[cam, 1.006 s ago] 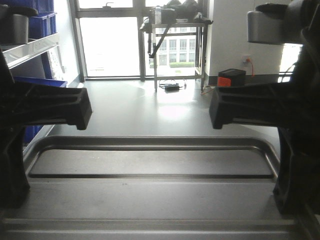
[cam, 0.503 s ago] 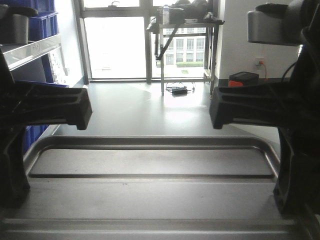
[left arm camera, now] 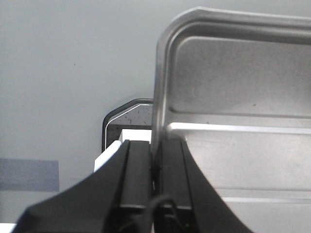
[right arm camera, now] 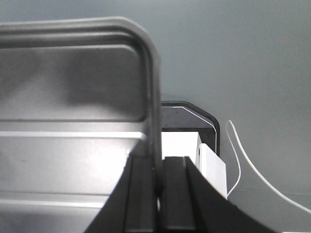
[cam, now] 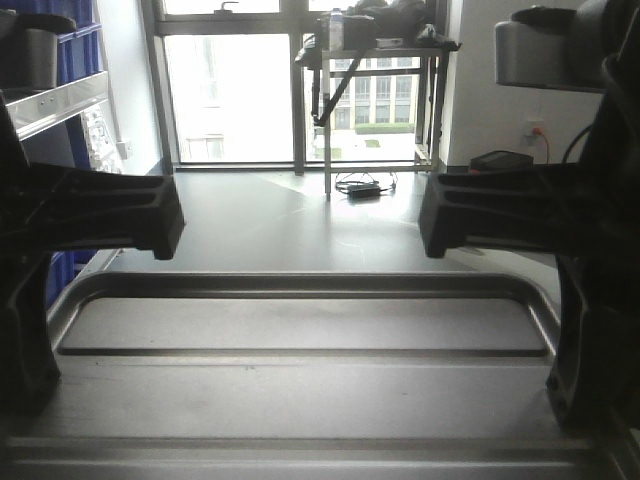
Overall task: Grab silver tray and stack on right shelf
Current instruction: 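Hold the tray in both grippers while the base drives away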
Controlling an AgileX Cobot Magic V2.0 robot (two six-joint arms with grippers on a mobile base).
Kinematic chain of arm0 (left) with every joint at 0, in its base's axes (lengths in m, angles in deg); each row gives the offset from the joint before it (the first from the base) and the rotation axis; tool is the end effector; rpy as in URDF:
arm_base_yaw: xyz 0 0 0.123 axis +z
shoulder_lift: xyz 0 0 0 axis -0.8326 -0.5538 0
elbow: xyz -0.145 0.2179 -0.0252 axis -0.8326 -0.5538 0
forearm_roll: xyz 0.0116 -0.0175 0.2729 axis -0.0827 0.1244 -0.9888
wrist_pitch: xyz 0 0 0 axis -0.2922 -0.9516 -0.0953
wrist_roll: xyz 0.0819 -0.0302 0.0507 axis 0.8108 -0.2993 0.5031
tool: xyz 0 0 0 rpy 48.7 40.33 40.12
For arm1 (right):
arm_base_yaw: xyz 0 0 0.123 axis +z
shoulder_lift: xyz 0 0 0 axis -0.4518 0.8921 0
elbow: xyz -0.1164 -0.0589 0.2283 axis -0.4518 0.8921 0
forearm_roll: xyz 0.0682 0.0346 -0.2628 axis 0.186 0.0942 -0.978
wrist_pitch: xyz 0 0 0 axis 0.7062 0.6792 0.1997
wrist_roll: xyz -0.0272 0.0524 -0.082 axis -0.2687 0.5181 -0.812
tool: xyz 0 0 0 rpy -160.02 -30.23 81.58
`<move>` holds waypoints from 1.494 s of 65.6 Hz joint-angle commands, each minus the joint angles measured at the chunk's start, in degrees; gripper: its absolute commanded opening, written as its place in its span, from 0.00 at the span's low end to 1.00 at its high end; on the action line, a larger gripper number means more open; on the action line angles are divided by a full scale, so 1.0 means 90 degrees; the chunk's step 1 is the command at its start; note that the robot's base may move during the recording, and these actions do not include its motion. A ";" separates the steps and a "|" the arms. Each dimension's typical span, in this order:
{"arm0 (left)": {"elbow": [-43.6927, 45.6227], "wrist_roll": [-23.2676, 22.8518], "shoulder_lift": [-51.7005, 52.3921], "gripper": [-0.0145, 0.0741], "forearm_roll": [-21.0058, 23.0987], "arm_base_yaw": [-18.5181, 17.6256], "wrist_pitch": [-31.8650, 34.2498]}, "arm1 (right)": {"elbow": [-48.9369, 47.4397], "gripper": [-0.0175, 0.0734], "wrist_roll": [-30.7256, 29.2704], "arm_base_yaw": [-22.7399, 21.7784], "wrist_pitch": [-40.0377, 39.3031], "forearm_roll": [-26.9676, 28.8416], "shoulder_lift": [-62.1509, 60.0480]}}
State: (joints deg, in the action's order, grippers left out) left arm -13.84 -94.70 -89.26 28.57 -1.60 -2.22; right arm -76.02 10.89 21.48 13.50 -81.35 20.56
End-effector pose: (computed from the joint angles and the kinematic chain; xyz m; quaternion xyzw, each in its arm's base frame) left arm 0.1491 -0.2084 0.2052 0.0322 0.9894 -0.0529 0.1314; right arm 0.1721 0.1771 0.2003 0.0758 0.9850 0.0820 0.1314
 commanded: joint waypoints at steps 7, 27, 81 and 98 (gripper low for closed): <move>0.0140 -0.0068 0.0175 0.05 -0.0122 -0.0042 -0.0069 | -0.0135 0.26 0.0001 0.0019 -0.0027 -0.0187 -0.0176; 0.0140 -0.0068 0.0175 0.05 -0.0122 -0.0042 -0.0069 | -0.0135 0.26 0.0001 0.0019 -0.0027 -0.0187 -0.0176; 0.0140 -0.0068 0.0163 0.05 -0.0122 -0.0042 -0.0069 | -0.0135 0.26 0.0001 0.0019 -0.0027 -0.0187 -0.0176; 0.0140 -0.0068 0.0163 0.05 -0.0122 -0.0042 -0.0069 | -0.0135 0.26 0.0001 0.0019 -0.0027 -0.0187 -0.0176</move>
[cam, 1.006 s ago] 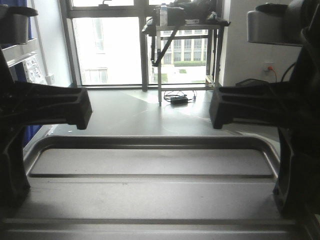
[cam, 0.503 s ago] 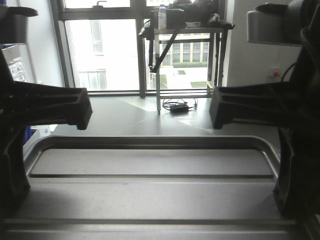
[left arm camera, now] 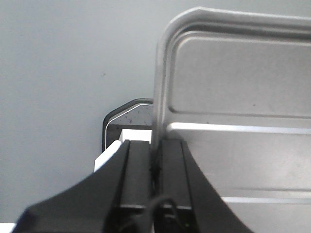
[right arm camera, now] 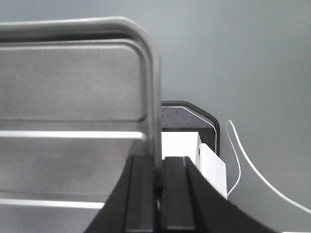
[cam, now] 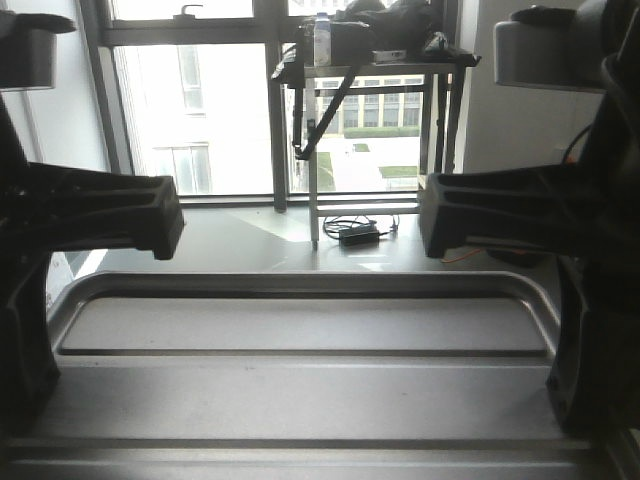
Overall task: Grab silver tray and stack on right shelf
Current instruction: 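Hold the tray in both grippers while the base drives away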
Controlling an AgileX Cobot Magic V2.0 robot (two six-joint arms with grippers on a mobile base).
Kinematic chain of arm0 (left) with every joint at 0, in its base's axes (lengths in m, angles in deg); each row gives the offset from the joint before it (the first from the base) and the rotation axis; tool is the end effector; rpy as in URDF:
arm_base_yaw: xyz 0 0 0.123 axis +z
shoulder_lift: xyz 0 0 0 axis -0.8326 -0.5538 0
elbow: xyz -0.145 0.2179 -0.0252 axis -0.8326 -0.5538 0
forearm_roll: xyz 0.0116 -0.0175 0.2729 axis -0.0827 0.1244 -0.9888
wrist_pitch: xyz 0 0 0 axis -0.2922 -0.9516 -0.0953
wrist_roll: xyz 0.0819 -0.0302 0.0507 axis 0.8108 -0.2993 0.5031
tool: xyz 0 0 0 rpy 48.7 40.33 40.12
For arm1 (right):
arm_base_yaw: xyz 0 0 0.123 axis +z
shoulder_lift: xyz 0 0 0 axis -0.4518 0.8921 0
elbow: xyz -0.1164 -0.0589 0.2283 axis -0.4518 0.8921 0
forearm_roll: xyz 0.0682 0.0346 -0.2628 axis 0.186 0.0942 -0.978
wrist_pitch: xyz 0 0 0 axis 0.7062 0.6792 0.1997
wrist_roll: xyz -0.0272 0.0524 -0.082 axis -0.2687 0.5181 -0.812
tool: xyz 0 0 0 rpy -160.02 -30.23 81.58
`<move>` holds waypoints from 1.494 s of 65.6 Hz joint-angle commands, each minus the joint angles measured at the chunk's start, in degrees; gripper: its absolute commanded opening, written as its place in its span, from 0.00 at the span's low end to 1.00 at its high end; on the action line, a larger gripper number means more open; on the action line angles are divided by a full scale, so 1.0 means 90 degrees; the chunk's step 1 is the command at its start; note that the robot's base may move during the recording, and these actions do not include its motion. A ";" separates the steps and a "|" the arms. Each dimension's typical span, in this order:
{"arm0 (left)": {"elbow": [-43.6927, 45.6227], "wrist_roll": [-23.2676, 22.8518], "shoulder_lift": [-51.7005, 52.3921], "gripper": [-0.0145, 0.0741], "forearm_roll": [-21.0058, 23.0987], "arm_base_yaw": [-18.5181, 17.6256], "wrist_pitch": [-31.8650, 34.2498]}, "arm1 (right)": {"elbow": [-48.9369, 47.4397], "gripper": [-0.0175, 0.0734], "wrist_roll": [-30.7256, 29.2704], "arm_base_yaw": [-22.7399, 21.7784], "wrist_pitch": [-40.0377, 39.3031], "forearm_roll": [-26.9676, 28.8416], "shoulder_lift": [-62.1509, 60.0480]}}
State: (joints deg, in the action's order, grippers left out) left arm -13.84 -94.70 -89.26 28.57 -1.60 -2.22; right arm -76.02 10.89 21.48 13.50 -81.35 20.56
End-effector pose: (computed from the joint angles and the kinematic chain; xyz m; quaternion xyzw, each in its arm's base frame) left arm 0.1491 -0.2084 0.2052 0.0322 0.9894 -0.0529 0.1314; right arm 0.1721 0.1771 0.2003 0.0758 0.9850 0.0820 0.1314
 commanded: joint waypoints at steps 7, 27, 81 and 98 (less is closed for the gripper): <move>0.0140 -0.0068 0.0163 0.05 -0.0122 -0.0042 -0.0069 | -0.0135 0.26 0.0001 0.0019 -0.0027 -0.0187 -0.0176; 0.0140 -0.0068 0.0163 0.05 -0.0122 -0.0042 -0.0069 | -0.0135 0.26 0.0001 0.0019 -0.0027 -0.0187 -0.0176; 0.0140 -0.0068 0.0163 0.05 -0.0122 -0.0042 -0.0069 | -0.0135 0.26 0.0001 0.0019 -0.0027 -0.0187 -0.0176; 0.0140 -0.0068 0.0163 0.05 -0.0122 -0.0042 -0.0069 | -0.0135 0.26 0.0001 0.0019 -0.0027 -0.0187 -0.0176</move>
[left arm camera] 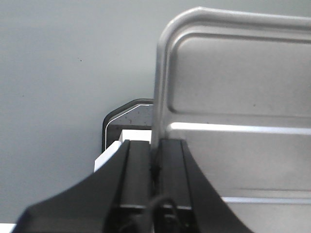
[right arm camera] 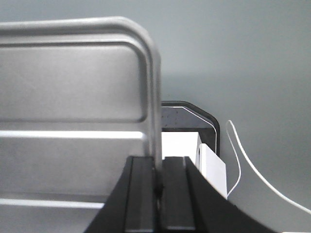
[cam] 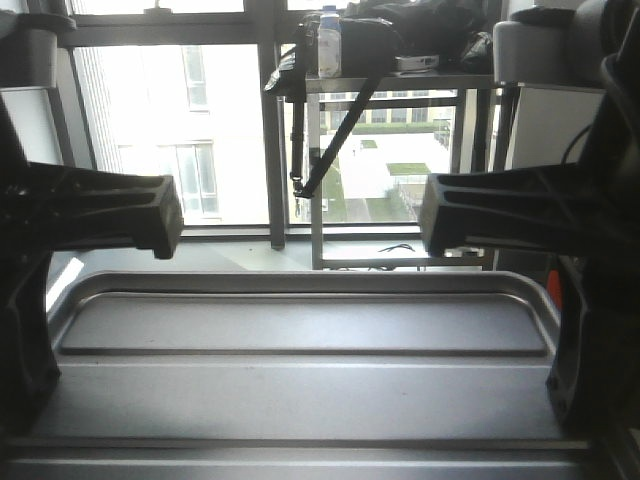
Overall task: Grab silver tray and stack on right shelf
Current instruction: 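Hold the tray in both grippers while the base drives away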
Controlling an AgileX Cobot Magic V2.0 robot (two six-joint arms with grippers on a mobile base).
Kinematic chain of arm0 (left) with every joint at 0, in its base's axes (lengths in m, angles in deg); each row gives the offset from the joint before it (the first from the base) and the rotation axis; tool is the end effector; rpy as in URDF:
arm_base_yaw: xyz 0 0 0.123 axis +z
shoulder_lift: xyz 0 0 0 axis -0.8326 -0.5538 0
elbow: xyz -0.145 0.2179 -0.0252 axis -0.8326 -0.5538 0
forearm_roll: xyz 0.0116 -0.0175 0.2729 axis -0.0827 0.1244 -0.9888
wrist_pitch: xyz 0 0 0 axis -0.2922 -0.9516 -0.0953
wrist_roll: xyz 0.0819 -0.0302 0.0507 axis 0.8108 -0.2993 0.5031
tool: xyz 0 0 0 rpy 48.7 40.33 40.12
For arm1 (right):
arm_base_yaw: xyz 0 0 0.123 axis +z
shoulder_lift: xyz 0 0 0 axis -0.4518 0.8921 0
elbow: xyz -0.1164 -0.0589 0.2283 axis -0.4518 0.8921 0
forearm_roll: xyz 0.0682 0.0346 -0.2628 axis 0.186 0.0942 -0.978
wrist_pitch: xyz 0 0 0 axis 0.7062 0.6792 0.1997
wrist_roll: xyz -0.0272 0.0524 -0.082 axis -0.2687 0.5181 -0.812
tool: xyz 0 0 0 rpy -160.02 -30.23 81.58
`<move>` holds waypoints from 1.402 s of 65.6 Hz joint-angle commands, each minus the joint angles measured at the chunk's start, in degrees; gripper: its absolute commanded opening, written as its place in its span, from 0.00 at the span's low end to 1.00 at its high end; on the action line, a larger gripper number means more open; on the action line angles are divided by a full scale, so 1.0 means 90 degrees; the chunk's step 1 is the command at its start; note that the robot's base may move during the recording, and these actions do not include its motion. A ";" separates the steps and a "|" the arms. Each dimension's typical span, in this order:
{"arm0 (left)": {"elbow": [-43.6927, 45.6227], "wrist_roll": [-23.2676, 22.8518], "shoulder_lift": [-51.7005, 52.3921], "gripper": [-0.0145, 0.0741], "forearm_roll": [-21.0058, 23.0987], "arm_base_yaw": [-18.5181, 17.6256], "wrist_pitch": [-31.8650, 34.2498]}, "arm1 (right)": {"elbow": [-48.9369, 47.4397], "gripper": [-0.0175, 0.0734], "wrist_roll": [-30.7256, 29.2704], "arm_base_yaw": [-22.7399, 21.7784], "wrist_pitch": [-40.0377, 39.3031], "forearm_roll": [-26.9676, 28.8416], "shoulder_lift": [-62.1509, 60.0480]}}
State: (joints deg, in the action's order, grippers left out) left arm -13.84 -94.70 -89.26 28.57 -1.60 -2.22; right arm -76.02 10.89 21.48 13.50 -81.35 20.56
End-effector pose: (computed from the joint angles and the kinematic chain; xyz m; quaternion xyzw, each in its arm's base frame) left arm 0.1491 -0.2084 0.2052 0.0322 0.9894 -0.0529 0.1314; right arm 0.1721 0.1771 0.2003 0.0758 0.9850 0.0820 0.1314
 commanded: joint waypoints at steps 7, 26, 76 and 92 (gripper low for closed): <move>0.0140 -0.0068 0.0163 0.05 -0.0122 -0.0042 -0.0069 | -0.0135 0.26 0.0001 0.0019 -0.0027 -0.0187 -0.0176; 0.0140 -0.0068 0.0163 0.05 -0.0122 -0.0042 -0.0069 | -0.0135 0.26 0.0001 0.0019 -0.0027 -0.0187 -0.0176; 0.0140 -0.0068 0.0163 0.05 -0.0122 -0.0042 -0.0069 | -0.0135 0.26 0.0001 0.0019 -0.0027 -0.0187 -0.0176; 0.0140 -0.0068 0.0163 0.05 -0.0122 -0.0042 -0.0069 | -0.0135 0.26 0.0001 0.0019 -0.0027 -0.0187 -0.0176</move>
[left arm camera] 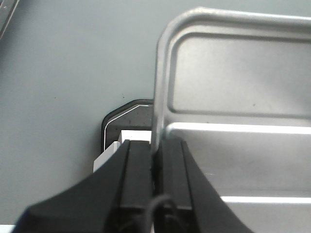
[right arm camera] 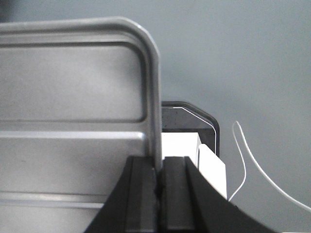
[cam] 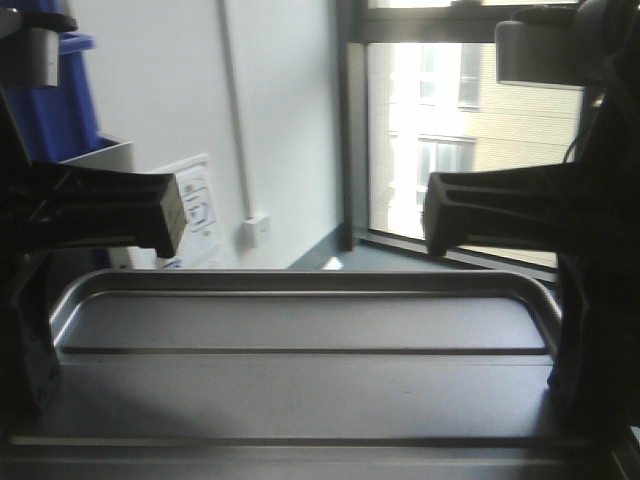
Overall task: Grab silver tray and stack on right shelf
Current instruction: 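Hold the tray in both grippers while the base drives away, then hold the tray while the base approaches the shelf with the larger tray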
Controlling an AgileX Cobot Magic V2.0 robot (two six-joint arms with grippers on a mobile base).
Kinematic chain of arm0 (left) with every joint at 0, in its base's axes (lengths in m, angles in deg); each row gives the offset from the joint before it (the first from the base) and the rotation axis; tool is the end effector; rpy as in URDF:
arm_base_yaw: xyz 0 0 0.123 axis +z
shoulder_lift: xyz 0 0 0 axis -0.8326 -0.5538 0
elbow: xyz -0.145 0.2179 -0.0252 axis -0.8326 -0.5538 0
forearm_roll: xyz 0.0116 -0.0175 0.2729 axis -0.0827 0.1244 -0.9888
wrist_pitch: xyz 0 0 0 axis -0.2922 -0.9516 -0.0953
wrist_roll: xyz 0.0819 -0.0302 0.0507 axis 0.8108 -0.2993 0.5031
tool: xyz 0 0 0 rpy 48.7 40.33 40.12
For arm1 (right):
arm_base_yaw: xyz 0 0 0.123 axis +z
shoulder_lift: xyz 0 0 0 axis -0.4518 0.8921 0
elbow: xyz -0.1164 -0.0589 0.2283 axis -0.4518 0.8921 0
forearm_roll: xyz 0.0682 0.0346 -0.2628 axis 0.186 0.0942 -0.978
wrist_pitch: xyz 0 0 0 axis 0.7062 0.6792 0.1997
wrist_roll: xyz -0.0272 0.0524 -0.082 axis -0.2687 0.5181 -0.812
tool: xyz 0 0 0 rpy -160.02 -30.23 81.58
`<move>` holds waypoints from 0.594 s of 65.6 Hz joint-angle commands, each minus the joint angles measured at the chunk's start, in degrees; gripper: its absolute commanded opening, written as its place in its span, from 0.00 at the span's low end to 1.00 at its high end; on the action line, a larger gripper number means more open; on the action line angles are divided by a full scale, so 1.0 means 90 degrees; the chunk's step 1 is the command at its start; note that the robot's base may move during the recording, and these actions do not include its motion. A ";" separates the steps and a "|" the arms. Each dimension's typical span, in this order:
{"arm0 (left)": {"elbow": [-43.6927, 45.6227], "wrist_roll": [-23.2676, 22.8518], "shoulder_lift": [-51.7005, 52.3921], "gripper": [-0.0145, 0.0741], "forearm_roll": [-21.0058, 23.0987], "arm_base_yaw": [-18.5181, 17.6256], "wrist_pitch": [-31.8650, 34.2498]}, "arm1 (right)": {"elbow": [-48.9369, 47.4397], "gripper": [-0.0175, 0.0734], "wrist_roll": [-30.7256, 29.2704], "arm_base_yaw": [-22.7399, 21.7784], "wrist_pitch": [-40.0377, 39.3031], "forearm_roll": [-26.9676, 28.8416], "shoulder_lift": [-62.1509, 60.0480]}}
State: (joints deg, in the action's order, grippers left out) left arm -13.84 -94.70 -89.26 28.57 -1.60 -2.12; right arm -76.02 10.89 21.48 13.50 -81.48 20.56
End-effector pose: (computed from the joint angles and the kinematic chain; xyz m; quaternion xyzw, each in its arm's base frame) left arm 0.1492 -0.2086 0.2052 0.0322 0.9893 -0.0536 0.1318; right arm 0.1722 0.1770 0.2004 0.0752 0.9850 0.0815 0.1322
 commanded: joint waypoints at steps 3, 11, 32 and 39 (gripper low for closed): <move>0.0140 -0.0068 0.0163 0.05 -0.0122 -0.0042 -0.0081 | -0.0135 0.26 0.0001 0.0019 -0.0027 -0.0173 -0.0176; 0.0140 -0.0068 0.0163 0.05 -0.0122 -0.0042 -0.0081 | -0.0135 0.26 0.0001 0.0019 -0.0027 -0.0173 -0.0176; 0.0140 -0.0068 0.0163 0.05 -0.0122 -0.0042 -0.0081 | -0.0135 0.26 0.0001 0.0019 -0.0027 -0.0173 -0.0176; 0.0140 -0.0068 0.0163 0.05 -0.0122 -0.0042 -0.0081 | -0.0135 0.26 0.0001 0.0019 -0.0027 -0.0173 -0.0176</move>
State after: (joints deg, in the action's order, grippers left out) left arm -13.84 -94.70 -89.26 28.54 -1.60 -2.12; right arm -76.02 10.89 21.48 13.50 -81.48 20.56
